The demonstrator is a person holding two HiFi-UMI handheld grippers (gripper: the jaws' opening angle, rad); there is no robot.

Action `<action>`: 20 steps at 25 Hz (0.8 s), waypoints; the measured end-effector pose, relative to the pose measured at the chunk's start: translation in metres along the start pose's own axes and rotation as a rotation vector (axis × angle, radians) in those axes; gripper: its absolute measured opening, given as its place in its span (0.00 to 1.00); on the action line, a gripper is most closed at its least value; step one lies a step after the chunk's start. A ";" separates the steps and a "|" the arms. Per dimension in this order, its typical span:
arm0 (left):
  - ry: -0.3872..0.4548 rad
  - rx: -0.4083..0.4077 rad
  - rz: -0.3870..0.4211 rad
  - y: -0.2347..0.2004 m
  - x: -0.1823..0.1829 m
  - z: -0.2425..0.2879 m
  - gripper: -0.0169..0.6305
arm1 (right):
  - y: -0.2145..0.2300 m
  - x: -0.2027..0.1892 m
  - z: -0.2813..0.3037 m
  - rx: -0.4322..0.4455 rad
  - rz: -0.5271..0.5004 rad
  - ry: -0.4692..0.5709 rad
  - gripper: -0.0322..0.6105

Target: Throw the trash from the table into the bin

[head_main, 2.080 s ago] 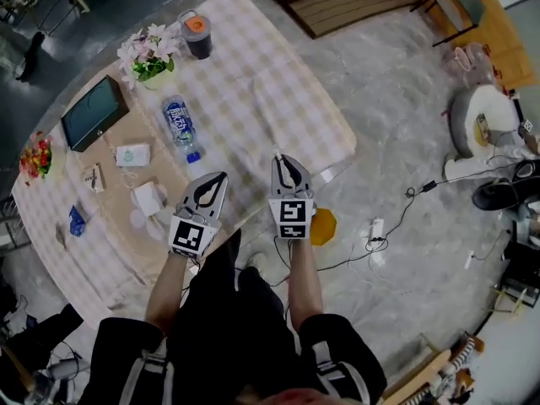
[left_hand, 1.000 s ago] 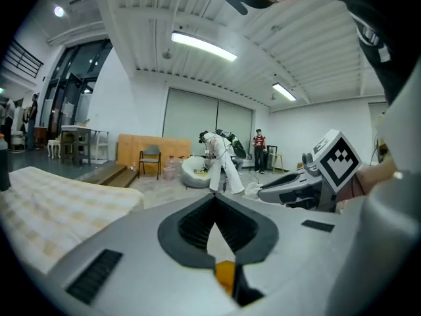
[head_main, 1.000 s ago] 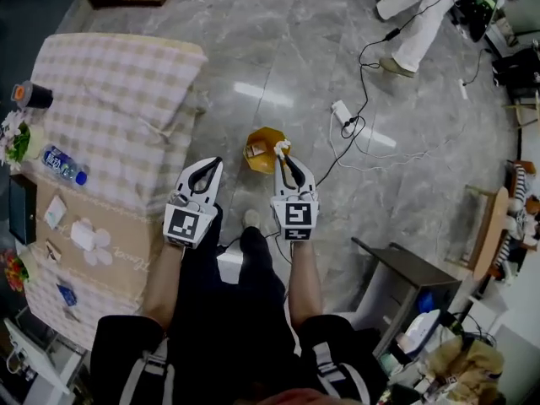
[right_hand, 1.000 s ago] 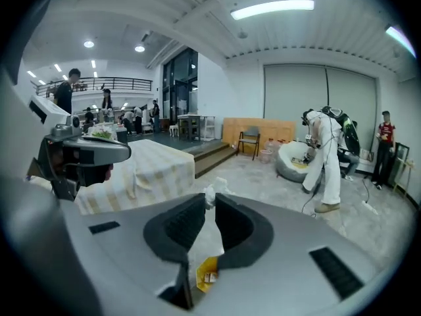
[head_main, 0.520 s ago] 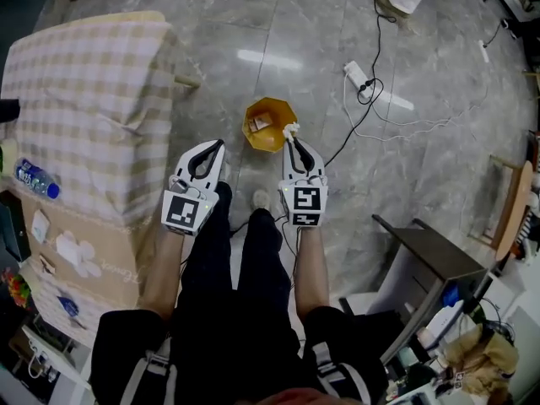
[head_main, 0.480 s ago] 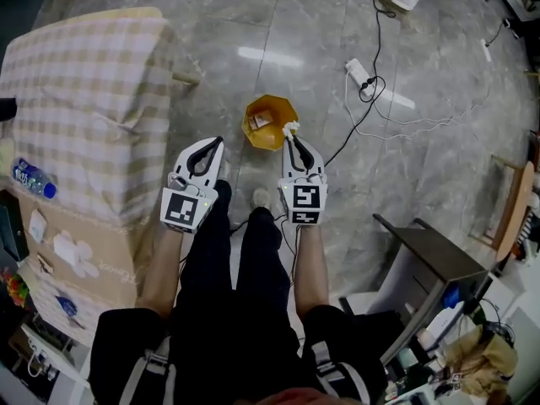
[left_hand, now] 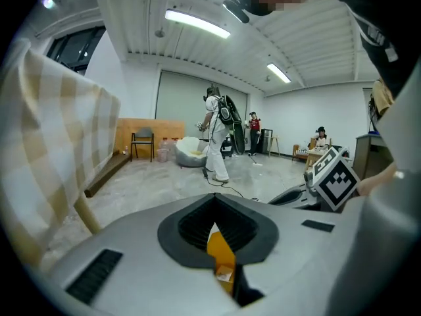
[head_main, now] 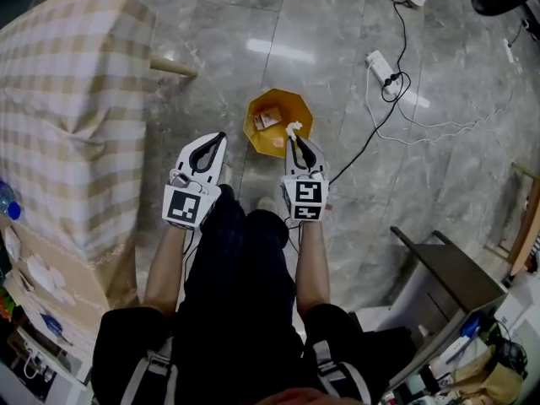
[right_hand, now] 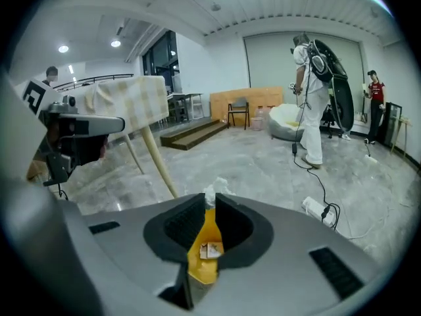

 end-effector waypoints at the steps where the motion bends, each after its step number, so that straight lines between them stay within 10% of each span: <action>1: 0.000 0.001 0.000 0.000 -0.010 0.004 0.03 | 0.003 -0.012 0.008 0.000 0.001 -0.007 0.13; 11: -0.012 -0.002 0.009 -0.004 -0.075 0.028 0.03 | 0.022 -0.092 0.052 -0.008 0.014 -0.051 0.13; 20: 0.008 -0.010 0.016 0.002 -0.036 0.021 0.03 | 0.019 -0.049 0.034 0.027 0.049 0.007 0.36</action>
Point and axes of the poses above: the fingertips, and each gripper's own axes: z forward along the fingers, y to its right, x out of its top, the point moved 1 cm from there along -z, backward along the fingers, and after that the axes turned 7 degrees about y, right-handed, at the moved point
